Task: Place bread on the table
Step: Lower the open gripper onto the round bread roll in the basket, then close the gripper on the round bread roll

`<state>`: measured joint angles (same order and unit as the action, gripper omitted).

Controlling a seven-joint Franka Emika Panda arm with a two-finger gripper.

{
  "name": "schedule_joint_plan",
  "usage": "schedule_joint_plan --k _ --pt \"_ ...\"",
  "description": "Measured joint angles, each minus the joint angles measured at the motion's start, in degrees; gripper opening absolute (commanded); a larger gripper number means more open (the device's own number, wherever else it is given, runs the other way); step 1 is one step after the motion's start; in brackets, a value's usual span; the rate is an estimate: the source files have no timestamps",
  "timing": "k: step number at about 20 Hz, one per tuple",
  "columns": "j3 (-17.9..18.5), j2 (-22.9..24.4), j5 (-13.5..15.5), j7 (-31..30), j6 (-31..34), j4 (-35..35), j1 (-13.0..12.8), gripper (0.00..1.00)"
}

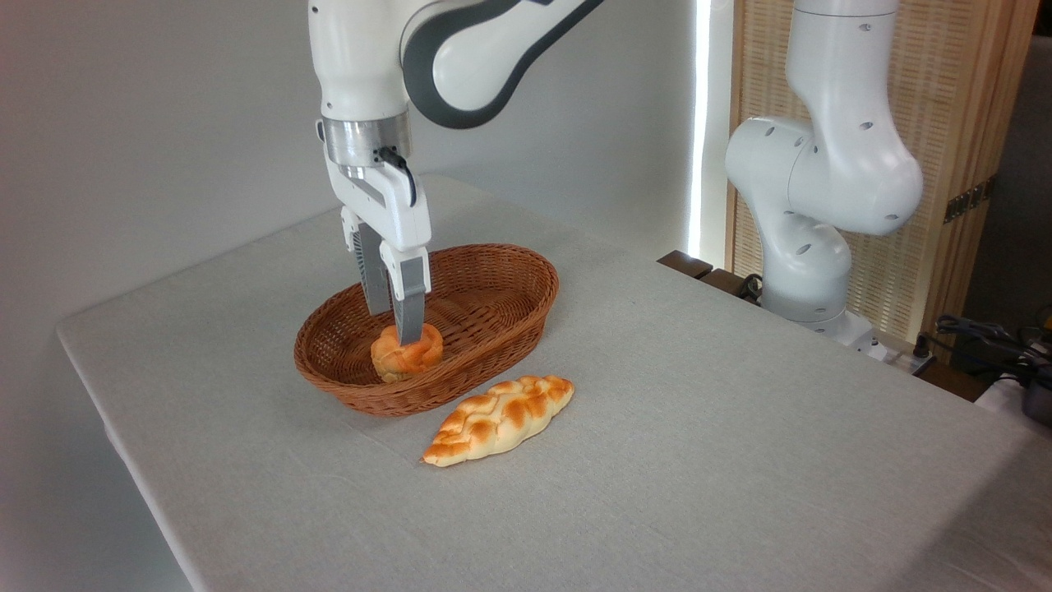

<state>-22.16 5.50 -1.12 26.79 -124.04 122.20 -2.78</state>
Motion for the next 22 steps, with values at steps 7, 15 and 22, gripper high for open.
schedule_joint_plan --k 7,15,22 --pt "-1.3 -0.4 -3.9 0.0 -2.4 2.0 0.0 1.00" --pt "-1.6 -0.4 -9.4 0.0 -2.4 3.5 0.0 0.88" --pt "-2.4 -0.4 -9.4 0.0 -2.4 4.3 0.0 0.33"
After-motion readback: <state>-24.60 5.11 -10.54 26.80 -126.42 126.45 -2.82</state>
